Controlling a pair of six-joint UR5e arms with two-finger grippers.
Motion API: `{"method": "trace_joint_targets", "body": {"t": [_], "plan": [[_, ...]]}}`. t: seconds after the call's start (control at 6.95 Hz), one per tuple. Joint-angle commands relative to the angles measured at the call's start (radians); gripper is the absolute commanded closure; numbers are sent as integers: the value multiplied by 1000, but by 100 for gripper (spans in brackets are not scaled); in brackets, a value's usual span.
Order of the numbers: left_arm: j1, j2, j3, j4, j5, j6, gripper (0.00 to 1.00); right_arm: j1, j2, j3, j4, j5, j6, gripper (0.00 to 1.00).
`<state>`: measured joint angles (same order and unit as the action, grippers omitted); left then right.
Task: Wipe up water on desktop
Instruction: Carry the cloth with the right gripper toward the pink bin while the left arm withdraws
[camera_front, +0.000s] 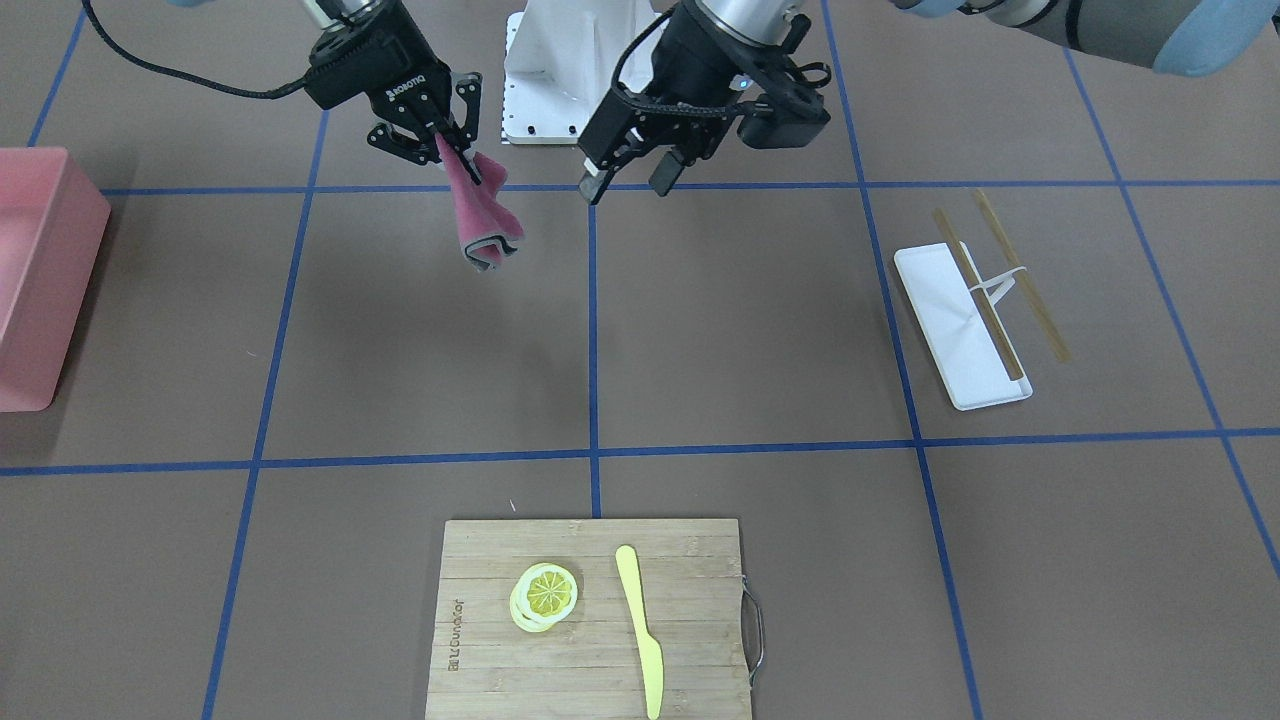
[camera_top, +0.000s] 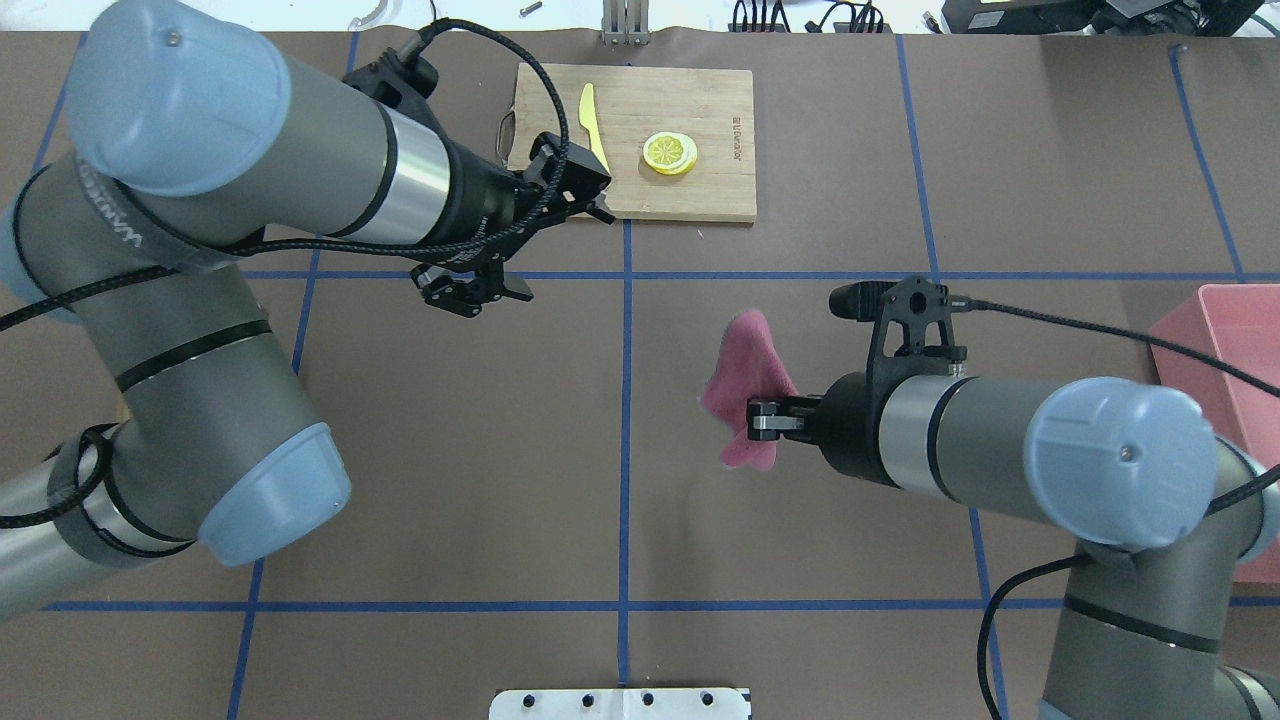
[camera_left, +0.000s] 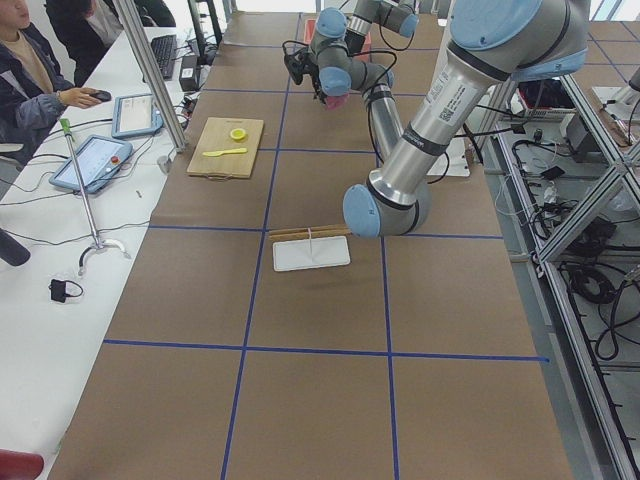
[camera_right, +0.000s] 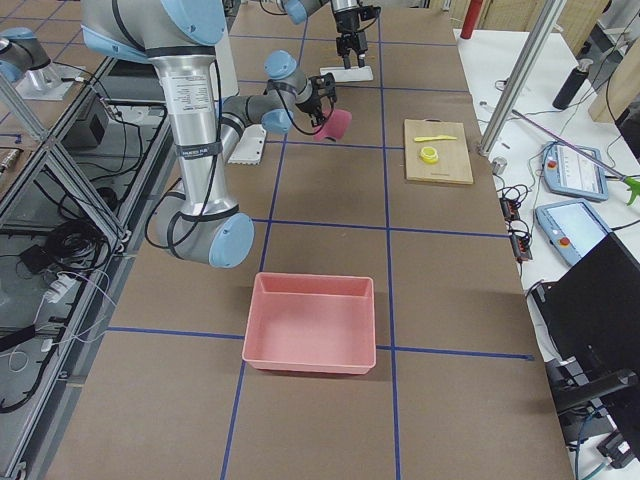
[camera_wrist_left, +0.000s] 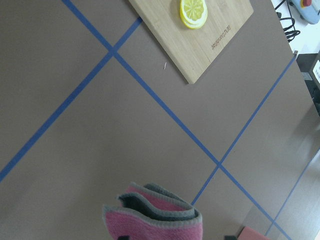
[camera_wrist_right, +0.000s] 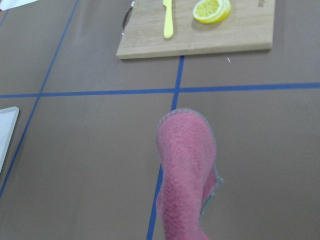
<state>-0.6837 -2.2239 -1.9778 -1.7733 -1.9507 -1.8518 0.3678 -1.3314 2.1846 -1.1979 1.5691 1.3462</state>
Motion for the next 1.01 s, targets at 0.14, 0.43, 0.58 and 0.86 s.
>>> {"method": "trace_joint_targets", "body": {"t": [0.14, 0.43, 0.58, 0.86], "plan": [[-42, 103, -15, 2, -2, 183, 2, -130, 87, -40, -252, -97, 177, 100], [-170, 134, -1, 61, -154, 303, 2, -38, 58, -83, -266, 80, 98, 100], [-210, 176, -6, 80, -199, 400, 2, 24, 4, -92, -263, 156, 18, 100], [-302, 283, -22, 83, -212, 597, 2, 159, -194, -88, -253, 302, -224, 100]]}}
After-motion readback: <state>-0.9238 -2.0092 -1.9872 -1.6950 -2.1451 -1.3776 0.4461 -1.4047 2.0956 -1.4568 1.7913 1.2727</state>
